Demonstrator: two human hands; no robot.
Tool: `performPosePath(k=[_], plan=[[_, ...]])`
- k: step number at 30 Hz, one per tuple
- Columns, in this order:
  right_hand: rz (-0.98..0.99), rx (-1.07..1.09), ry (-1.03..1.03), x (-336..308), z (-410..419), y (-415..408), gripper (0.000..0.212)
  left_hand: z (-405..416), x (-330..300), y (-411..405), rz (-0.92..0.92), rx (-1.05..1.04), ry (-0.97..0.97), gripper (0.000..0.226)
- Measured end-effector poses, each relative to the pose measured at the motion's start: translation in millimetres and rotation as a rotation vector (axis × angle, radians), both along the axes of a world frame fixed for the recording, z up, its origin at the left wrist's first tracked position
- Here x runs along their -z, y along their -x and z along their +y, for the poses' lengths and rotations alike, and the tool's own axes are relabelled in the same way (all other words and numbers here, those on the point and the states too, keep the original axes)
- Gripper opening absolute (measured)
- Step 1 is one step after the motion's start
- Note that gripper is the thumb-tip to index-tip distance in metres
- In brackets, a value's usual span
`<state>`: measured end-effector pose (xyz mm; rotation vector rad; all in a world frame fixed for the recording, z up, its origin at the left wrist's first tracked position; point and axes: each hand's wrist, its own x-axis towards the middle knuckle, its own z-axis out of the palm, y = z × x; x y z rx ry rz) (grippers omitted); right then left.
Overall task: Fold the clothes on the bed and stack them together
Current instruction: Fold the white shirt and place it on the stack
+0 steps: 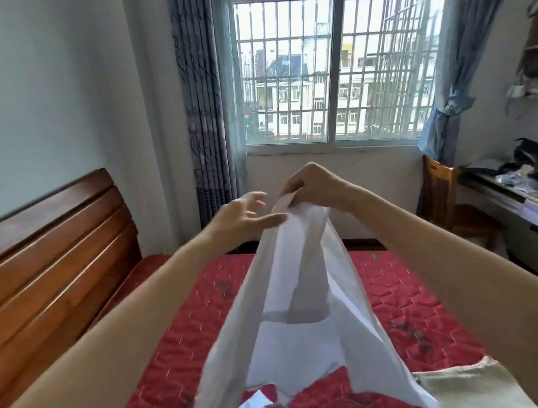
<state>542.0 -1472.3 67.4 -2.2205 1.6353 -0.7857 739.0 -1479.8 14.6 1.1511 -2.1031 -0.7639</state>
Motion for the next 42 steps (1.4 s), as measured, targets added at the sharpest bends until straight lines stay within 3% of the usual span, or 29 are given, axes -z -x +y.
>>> performPosePath(k=[3, 6, 10, 17, 20, 22, 25, 31, 39, 42], plan=[[0.111, -0.044, 0.071, -5.4, 11.0, -15.5, 0.021, 5.6, 2.1, 40.7, -0.009, -0.124, 0.183, 0.046], [-0.045, -0.073, 0.145, -12.6, 25.2, -2.9, 0.018, 7.0, 4.1, 51.0, 0.147, -0.174, 0.247, 0.020], [-0.404, 0.010, 0.129, -3.4, 44.2, 37.1, 0.023, 12.0, -4.6, 55.0, 0.241, -0.158, 0.241, 0.028], [-0.554, 0.072, -0.181, 90.7, 73.6, 67.0, 0.067, 12.6, -38.6, 84.6, 0.196, -0.195, 0.273, 0.033], [-0.562, 0.091, -0.202, 112.1, 76.0, 62.1, 0.078, 15.3, -49.6, 94.1, 0.216, -0.162, 0.273, 0.036], [-0.520, 0.148, -0.156, 115.2, 72.5, 55.6, 0.066, 16.9, -55.5, 99.4, 0.222, -0.141, 0.274, 0.036], [-0.457, 0.243, -0.079, 115.0, 61.1, 44.2, 0.033, 16.2, -62.6, 98.7, 0.220, -0.145, 0.296, 0.033], [-0.469, 0.178, -0.060, 105.1, 48.1, 44.2, 0.052, -12.1, -45.8, 46.4, 0.292, -0.285, 0.246, 0.024], [-0.562, 0.111, -0.128, 82.7, 36.2, 36.5, 0.045, -32.9, 3.5, 0.4, 0.484, -0.359, 0.055, 0.028], [-0.575, 0.107, -0.141, 73.3, 32.6, 32.9, 0.043, -35.8, 4.2, -2.1, 0.448, -0.420, 0.062, 0.031]])
